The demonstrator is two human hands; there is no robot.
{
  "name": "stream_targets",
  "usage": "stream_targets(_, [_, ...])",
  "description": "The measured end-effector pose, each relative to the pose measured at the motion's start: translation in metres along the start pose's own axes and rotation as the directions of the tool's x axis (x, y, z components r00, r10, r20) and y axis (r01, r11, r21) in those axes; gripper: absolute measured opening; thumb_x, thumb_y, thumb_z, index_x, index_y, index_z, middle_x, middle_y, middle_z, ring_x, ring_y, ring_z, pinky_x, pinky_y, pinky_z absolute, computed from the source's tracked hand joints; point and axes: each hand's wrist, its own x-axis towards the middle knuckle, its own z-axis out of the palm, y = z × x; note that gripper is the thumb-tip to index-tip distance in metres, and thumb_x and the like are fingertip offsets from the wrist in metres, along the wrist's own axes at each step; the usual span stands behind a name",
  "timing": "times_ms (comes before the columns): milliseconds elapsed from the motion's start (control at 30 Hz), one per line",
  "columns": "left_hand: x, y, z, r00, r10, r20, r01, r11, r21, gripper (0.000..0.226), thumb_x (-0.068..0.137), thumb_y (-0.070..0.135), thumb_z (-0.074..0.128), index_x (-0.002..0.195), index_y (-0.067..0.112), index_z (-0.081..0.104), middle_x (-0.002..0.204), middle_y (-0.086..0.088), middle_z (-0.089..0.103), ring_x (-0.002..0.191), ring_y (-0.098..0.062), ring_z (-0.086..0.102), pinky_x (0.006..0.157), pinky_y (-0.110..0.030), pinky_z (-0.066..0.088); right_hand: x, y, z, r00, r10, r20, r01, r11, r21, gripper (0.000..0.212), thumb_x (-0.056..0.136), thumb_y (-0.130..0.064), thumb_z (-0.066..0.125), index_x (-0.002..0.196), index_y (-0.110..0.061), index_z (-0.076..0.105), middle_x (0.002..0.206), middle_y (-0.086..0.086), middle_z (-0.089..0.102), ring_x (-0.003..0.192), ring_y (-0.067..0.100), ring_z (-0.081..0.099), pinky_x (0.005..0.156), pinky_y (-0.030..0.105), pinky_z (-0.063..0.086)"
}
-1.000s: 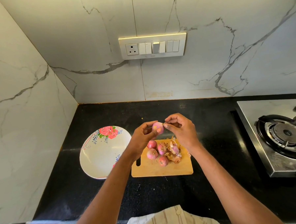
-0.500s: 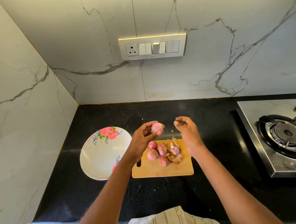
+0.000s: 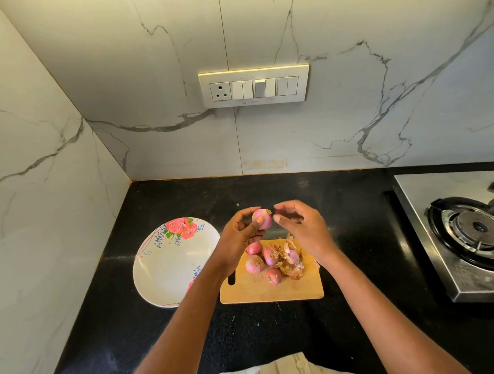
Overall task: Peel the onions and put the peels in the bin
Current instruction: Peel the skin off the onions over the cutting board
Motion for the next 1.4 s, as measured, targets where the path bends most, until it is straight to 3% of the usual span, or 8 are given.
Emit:
stream_targets(267, [0.003,0.006,0.003,1.0,-0.006,0.026,0.006,1.0,0.02,0.034,0.097,0.029,0.063,0.129,0.019,0.059,0.119,-0.002,0.069,0.106,-0.018,0.07,0.087,-0.025,0.058,0.003,-0.005,0.002,0.995,0.049,-0.093,-0.028,0.977,0.212,0.022,0.087,-0.015,0.079,0.106,-0.022,0.071,0.099,-0.008,0.075,0.097,0.005,0.071,0.088,0.03,0.059])
stream_targets(433, [0.004,0.008,0.0,1.0,0.014,0.023,-0.016,0.996,0.093,0.032,0.097,0.03,0.065,0.127,0.021,0.06,0.12,0.001,0.067,0.106,-0.016,0.069,0.083,-0.021,0.057,0.003,-0.008,0.01,0.993,0.014,-0.116,-0.004,0.996,0.086,0.019,0.092,-0.014,0.073,0.103,-0.025,0.061,0.096,-0.011,0.071,0.095,0.001,0.067,0.082,0.021,0.054])
stream_targets(667, [-0.002,0.002,0.006,0.998,-0.039,0.043,0.038,0.999,0.013,0.033,0.1,0.025,0.061,0.131,0.018,0.056,0.12,0.0,0.067,0.107,-0.02,0.069,0.089,-0.027,0.058,0.005,0.006,0.006,0.943,0.285,-0.172,-0.222,0.923,0.314,0.013,0.101,-0.012,0.058,0.113,-0.017,0.059,0.11,0.0,0.063,0.103,0.012,0.06,0.079,0.02,0.045])
stream_targets(867, [0.0,0.005,0.001,0.999,-0.017,-0.046,0.014,0.998,-0.064,0.033,0.096,0.026,0.065,0.127,0.023,0.053,0.127,-0.004,0.064,0.109,-0.024,0.069,0.088,-0.029,0.059,-0.001,0.027,0.002,0.979,0.199,-0.038,-0.199,0.98,0.001,0.008,0.101,-0.022,0.06,0.108,-0.022,0.065,0.1,-0.008,0.067,0.094,0.005,0.064,0.087,0.031,0.055])
stream_targets(967, [0.002,0.005,0.003,0.999,0.026,-0.047,-0.029,0.998,-0.064,0.033,0.095,0.021,0.068,0.125,0.03,0.056,0.126,0.001,0.065,0.111,-0.023,0.068,0.091,-0.031,0.059,-0.002,0.026,0.002,0.992,0.13,0.002,-0.129,0.986,-0.108,0.008,0.095,-0.023,0.069,0.103,-0.026,0.07,0.099,-0.013,0.069,0.094,0.003,0.063,0.083,0.025,0.054])
stream_targets(1133, [0.004,0.006,0.004,0.997,0.062,-0.054,-0.062,0.998,0.0,0.043,0.091,0.016,0.074,0.125,0.036,0.057,0.129,0.006,0.064,0.117,-0.017,0.064,0.092,-0.029,0.058,0.001,0.011,-0.001,0.997,0.043,-0.06,-0.046,0.998,-0.04,0.005,0.096,-0.023,0.069,0.099,-0.026,0.072,0.089,-0.012,0.071,0.083,0.003,0.068,0.075,0.023,0.056])
stream_targets(1300, [0.004,0.004,0.004,0.996,0.075,-0.053,-0.073,0.996,0.046,0.049,0.091,0.015,0.074,0.135,0.03,0.057,0.131,0.004,0.064,0.119,-0.016,0.062,0.098,-0.031,0.056,0.003,-0.003,-0.002,0.998,-0.043,-0.041,0.044,0.999,0.015,0.016,0.096,-0.023,0.069,0.111,-0.023,0.072,0.101,-0.013,0.073,0.093,0.004,0.07,0.081,0.023,0.059])
stream_targets(1400, [0.003,0.007,0.005,0.994,0.095,-0.047,-0.092,0.993,0.068,0.048,0.093,0.018,0.072,0.136,0.031,0.056,0.131,0.007,0.064,0.118,-0.013,0.062,0.092,-0.022,0.057,0.004,-0.009,-0.002,0.993,-0.113,-0.02,0.113,0.993,-0.027,0.017,0.094,-0.027,0.071,0.111,-0.025,0.074,0.104,-0.016,0.073,0.099,0.0,0.068,0.084,0.018,0.057])
